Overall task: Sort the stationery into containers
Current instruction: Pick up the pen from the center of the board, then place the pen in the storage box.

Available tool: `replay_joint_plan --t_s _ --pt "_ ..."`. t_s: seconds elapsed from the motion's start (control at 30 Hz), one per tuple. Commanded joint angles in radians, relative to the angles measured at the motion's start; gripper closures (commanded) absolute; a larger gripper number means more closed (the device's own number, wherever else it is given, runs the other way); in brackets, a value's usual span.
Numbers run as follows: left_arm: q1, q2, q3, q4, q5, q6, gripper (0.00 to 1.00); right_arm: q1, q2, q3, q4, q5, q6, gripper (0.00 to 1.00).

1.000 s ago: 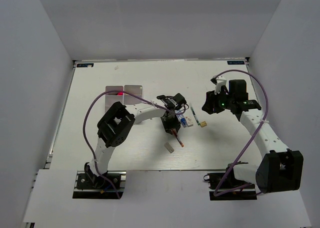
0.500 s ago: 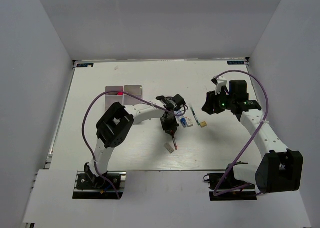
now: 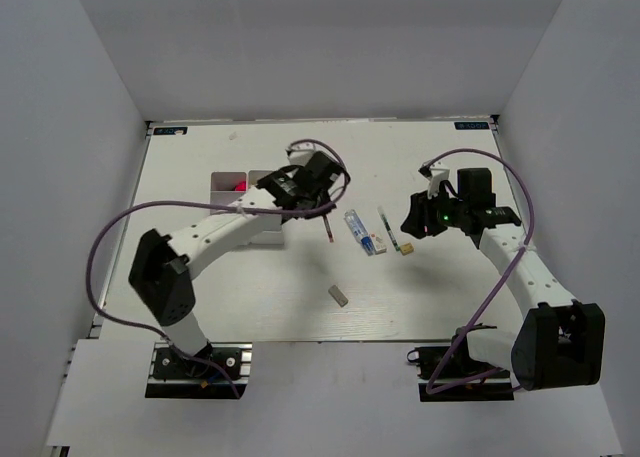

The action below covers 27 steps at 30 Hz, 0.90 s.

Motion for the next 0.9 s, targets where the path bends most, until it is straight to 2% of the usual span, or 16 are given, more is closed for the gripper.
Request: replay_joint_plan --t_s 0.0,0.07,0.1,0.17,0.37,0.67,0.73,0.77,0.87 --pt "0.05 -0.086 0.006 -0.05 -0.228 -0.03 1.0 -0.005 -0.026 -0.02 0.015 -0.057 -0.019 0.49" --pt "0.072 -0.1 0.023 -0.097 -0.305 -0.056 1.0 -0.008 -0.026 -0.022 0.016 -0.074 -0.019 0.65" --pt "0.092 -0.109 0.032 -0.123 -0.33 -0.073 1.0 -0.005 -0.021 -0.026 0.018 -0.084 -0.019 0.78" --pt "0.115 -0.119 0.046 -0.192 -0.403 -0.109 1.0 -0.005 -0.018 -0.026 0.021 -0.093 -0.021 0.84" --pt "0.218 -0.099 0.097 -0.39 -0.59 -0.228 1.0 -0.006 -0.003 -0.023 0.018 -0.094 -0.022 0.84" --pt "0.372 -0.105 0.084 -0.365 -0.644 -0.208 1.0 -0.005 -0.008 -0.043 0.021 -0.091 -0.028 0.84" --pt "0.391 -0.084 0.095 -0.376 -0.67 -0.208 1.0 -0.006 -0.009 -0.043 0.016 -0.09 -0.031 0.8" --pt "0.406 -0.065 0.104 -0.376 -0.67 -0.208 1.0 -0.009 -0.009 -0.043 0.015 -0.09 -0.036 0.72" --pt "0.433 -0.04 0.129 -0.376 -0.692 -0.208 1.0 -0.006 -0.006 -0.043 0.002 -0.088 -0.041 0.69"
